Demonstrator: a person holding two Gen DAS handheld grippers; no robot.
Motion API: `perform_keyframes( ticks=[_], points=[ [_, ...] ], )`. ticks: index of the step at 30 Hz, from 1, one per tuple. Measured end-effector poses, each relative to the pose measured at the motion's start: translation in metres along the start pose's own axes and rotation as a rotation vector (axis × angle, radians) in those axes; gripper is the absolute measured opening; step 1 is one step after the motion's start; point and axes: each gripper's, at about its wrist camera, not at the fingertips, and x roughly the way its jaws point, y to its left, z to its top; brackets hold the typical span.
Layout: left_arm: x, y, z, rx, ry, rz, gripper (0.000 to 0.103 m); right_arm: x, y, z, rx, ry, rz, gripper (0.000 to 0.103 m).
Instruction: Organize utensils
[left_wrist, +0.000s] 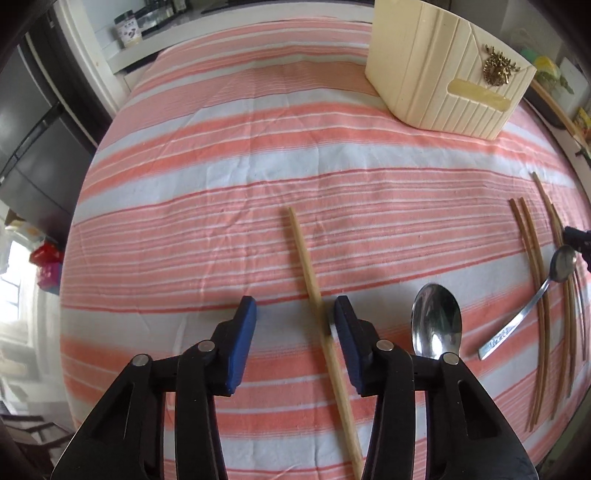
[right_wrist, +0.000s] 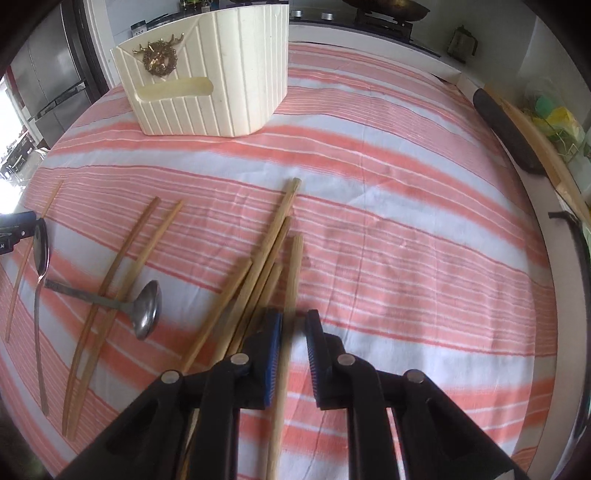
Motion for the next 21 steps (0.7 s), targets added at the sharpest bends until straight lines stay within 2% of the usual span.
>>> perform_keyframes(
  ticks=[1, 2, 7, 10, 16, 21],
  points=[
    [0.002, -0.001, 0.005, 0.002, 0.003, -0.013, 0.026, 0.004, 0.0, 0.008, -0.006, 0.001, -0.002, 0.015],
    [0.004, -0.001, 0.01, -0.001, 0.006, -0.02, 0.007, 0.007, 0.0, 0.015, -0.005, -0.003, 0.004, 0.014],
    [0.001, 0.003, 0.02, -0.032, -0.024, -0.029, 0.004, 0.014, -0.009, 0.034, 0.035, 0.001, 0.038, 0.008],
    [-0.027, 0.014, 0.017, -0.083, -0.095, -0.058, 0.004, -0.005, -0.02, 0.034, 0.09, -0.041, 0.071, 0.007],
    [-0.116, 0.031, 0.004, -0.139, -0.303, -0.1, 0.004, -0.091, -0.016, 0.024, 0.096, -0.212, 0.122, 0.007],
    [-0.188, 0.029, -0.018, -0.132, -0.469, -0.147, 0.005, -0.171, -0.006, 0.007, 0.066, -0.358, 0.153, 0.008]
  ],
)
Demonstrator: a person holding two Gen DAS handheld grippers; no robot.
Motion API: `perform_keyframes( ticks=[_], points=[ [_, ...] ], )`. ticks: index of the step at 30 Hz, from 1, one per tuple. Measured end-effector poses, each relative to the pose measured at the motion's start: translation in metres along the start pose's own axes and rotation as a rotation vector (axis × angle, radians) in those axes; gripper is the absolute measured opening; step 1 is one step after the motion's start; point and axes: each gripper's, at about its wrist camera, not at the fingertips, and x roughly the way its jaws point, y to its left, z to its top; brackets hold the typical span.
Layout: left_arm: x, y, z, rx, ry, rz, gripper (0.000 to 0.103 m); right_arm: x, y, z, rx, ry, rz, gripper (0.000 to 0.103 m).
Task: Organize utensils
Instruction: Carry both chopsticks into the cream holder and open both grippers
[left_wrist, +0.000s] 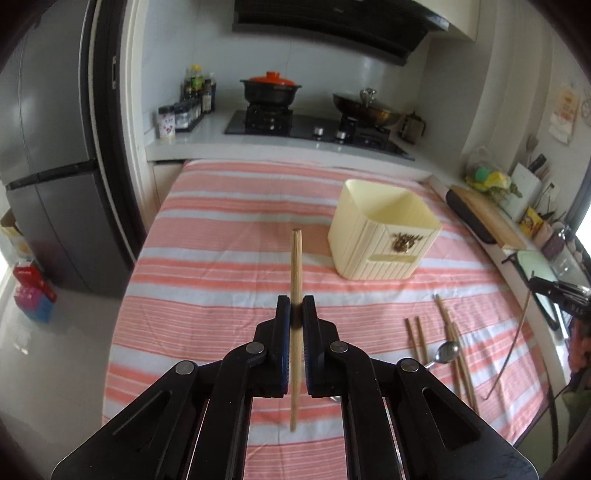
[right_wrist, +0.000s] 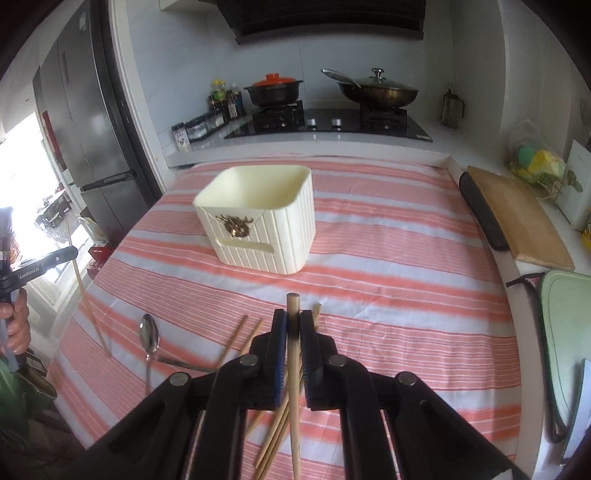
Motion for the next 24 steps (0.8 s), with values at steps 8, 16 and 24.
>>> perform_keyframes(
  ticks=[8, 16, 24],
  points=[
    [-0.042, -0.025, 0.025, 0.027, -0.133, -0.049, 0.004, -0.06, 0.016, 0.027, -0.023, -0.18, -0.015, 0.007],
    [-0.034, -0.051, 0.107, 0.029, -0.226, -0.079, 0.004, -0.072, 0.024, 0.111, -0.027, -0.376, -0.041, 0.007],
    [0.027, -0.091, 0.169, 0.054, -0.216, -0.086, 0.004, -0.03, 0.029, 0.185, -0.025, -0.435, -0.012, 0.007]
  ],
)
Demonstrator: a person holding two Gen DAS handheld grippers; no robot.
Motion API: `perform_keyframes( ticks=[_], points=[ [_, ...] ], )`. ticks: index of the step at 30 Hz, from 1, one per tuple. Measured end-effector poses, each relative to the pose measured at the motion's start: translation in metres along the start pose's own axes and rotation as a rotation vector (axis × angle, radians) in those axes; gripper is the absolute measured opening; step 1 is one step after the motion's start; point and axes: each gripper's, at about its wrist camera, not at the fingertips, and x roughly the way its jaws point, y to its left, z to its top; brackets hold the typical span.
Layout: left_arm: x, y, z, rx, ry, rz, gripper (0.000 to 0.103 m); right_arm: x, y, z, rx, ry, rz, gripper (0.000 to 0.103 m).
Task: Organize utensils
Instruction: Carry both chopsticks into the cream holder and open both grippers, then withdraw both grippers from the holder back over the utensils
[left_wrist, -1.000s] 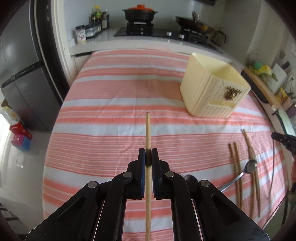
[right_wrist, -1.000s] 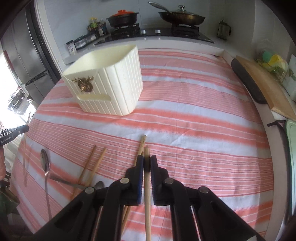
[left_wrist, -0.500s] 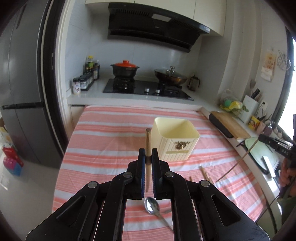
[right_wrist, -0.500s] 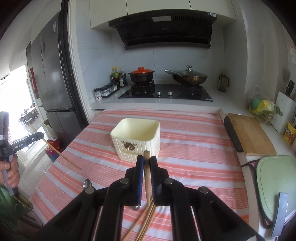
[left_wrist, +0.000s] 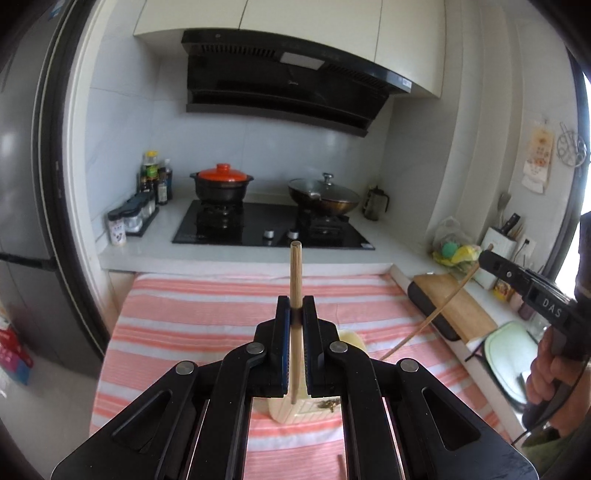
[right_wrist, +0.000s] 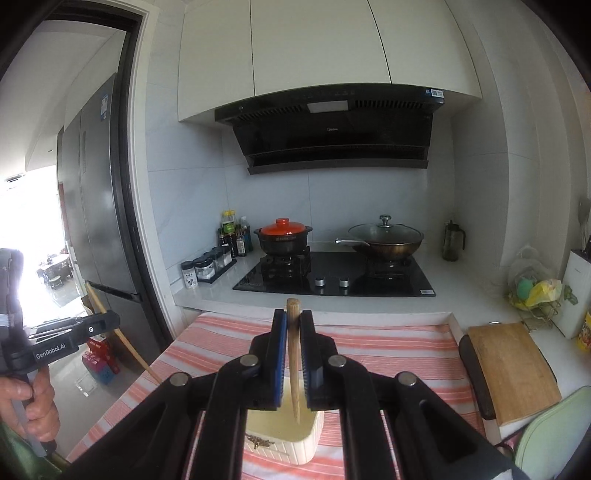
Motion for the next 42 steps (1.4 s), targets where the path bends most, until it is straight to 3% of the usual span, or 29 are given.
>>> perform_keyframes(
  ticks=[9, 13, 14, 16, 17, 18, 23, 28, 33, 37, 39, 42],
  points=[
    [0.123, -0.016, -0.037, 0.028, 0.234, 0.007, 0.004, 0.128, -0.004, -0.057, 0.029, 0.325, 0.026, 0.007],
    [0.155, -0.019, -0.051, 0.047, 0.301, 0.023, 0.007, 0.163, -0.001, -0.076, 0.022, 0.401, 0.031, 0.008],
    [0.159, -0.019, -0.052, 0.045, 0.31, 0.029, 0.011, 0.169, 0.0, -0.077, 0.02, 0.406, 0.03, 0.009],
    [0.157, -0.017, -0.05, 0.029, 0.307, 0.034, 0.055, 0.17, 0.001, -0.076, 0.023, 0.387, 0.025, 0.018],
    [0.149, -0.014, -0.047, 0.015, 0.281, 0.036, 0.07, 0.166, 0.0, -0.072, 0.03, 0.362, 0.022, 0.03],
    [0.137, -0.012, -0.045, 0.006, 0.242, 0.032, 0.073, 0.158, -0.001, -0.068, 0.043, 0.328, 0.019, 0.042],
    [0.062, -0.003, -0.039, 0.042, 0.075, 0.042, 0.09, 0.091, 0.001, -0.045, 0.021, 0.16, -0.003, 0.046],
    [-0.025, -0.004, -0.072, 0.103, -0.078, 0.051, 0.101, 0.002, 0.01, -0.05, -0.067, 0.052, -0.042, 0.062],
    [-0.077, -0.008, -0.143, 0.122, -0.022, 0.02, 0.101, -0.077, 0.016, -0.099, -0.166, 0.01, -0.132, 0.068],
    [-0.104, -0.018, -0.21, 0.114, 0.055, 0.066, 0.101, -0.128, 0.026, -0.157, -0.218, 0.004, -0.215, 0.072],
    [-0.114, -0.026, -0.241, 0.131, 0.095, 0.083, 0.101, -0.146, 0.032, -0.188, -0.211, 0.028, -0.223, 0.081],
    [-0.131, -0.036, -0.282, 0.134, 0.126, 0.084, 0.103, -0.171, 0.037, -0.234, -0.15, 0.066, -0.2, 0.081]
  ],
)
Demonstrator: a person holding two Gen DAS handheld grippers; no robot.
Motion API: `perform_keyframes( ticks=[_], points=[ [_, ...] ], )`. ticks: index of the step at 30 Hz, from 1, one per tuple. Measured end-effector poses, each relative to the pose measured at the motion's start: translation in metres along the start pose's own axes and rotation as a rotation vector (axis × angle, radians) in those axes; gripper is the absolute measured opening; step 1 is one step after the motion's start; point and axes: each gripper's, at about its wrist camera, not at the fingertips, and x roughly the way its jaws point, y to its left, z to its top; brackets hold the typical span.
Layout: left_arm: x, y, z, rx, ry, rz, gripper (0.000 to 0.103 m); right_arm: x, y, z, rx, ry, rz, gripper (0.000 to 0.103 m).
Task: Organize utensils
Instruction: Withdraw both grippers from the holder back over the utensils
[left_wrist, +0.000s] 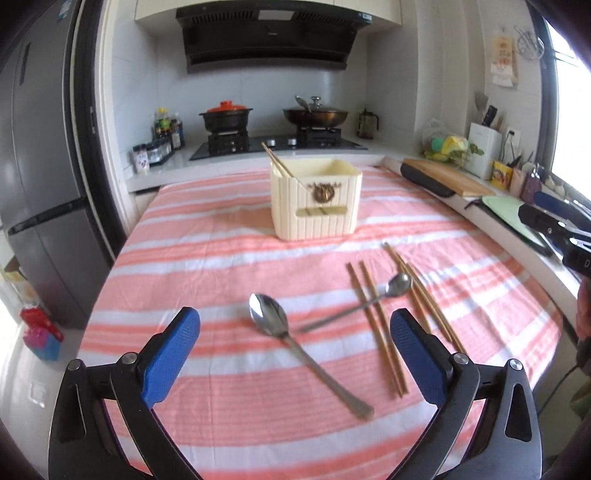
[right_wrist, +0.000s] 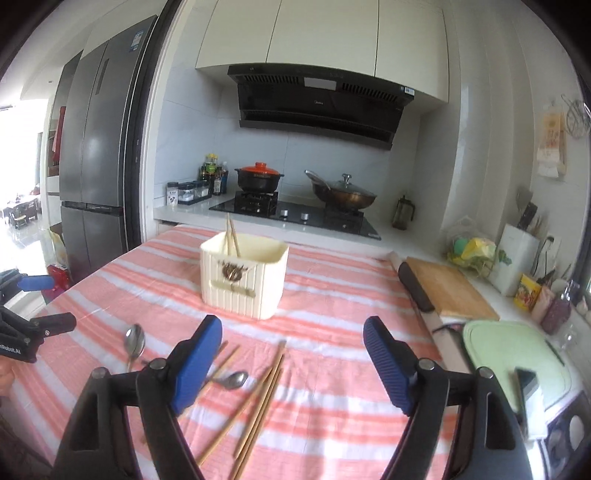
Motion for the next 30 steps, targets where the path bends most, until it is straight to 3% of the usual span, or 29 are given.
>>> perform_keyframes(
  ticks=[4, 10, 20, 30],
  points=[
    [-0.01, -0.01, -0.039, -0.042, 0.06, -0.032, 0.103, -0.016, 0.015, -0.051, 0.012, 0.046, 0.003, 0.081],
    [-0.014, -0.005, -0.066, -0.145, 0.077, 0.004, 0.102, -0.034, 0.044, -0.096, -0.085, 0.071, -0.011, 0.081],
    [0.013, 0.001, -0.065, -0.216, 0.173, 0.063, 0.102, -0.019, 0.06, -0.112, -0.069, 0.13, 0.01, 0.081],
    [0.057, 0.001, -0.051, -0.215, 0.239, 0.096, 0.102, 0.01, 0.015, -0.129, 0.109, 0.288, -0.049, 0.081]
  ],
)
